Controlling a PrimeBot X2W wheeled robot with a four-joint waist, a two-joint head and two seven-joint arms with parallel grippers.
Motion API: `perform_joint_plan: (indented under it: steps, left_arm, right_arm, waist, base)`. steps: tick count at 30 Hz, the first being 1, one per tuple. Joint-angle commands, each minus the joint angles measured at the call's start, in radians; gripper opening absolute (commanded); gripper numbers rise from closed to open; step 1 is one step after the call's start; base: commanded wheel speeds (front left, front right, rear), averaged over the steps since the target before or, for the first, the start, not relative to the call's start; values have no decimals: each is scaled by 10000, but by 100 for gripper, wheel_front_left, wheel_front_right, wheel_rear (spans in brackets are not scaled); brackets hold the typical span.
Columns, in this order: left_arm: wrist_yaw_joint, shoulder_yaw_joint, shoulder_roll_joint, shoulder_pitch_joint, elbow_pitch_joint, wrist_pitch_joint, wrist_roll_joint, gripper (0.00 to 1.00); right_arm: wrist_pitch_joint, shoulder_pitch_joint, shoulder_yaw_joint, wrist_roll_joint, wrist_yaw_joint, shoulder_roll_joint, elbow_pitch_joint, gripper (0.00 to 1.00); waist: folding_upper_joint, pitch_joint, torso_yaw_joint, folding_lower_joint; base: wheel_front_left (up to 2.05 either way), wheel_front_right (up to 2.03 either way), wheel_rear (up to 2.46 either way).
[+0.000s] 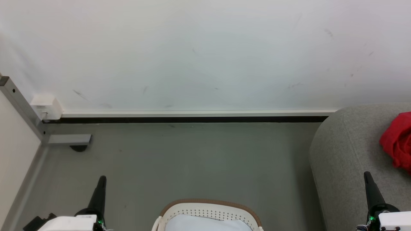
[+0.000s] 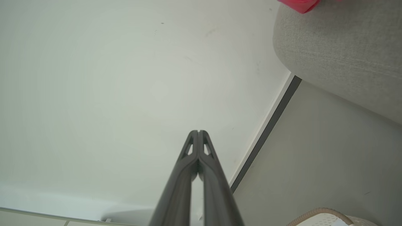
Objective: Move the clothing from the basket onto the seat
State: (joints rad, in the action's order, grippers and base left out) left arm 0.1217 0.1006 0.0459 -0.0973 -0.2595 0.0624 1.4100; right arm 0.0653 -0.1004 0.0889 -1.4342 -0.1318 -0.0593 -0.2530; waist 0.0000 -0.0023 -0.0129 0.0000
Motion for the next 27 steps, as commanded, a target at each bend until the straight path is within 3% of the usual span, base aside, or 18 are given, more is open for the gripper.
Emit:
perform_joint_plan:
  steps: [1, 27]
  left_arm:
    - [36, 64, 69, -143, 61, 97, 311, 0]
    - [123, 171, 73, -224, 101, 573, 2072, 0]
  right_arm:
    - [65, -167, 60, -206, 16, 12, 77, 0]
    - [537, -208, 304, -1793, 21, 100, 52, 0]
  waist:
    - [0, 2, 8, 0]
    - [0, 31, 129, 0]
  base:
    - [0, 0, 0]
    - [0, 0, 0]
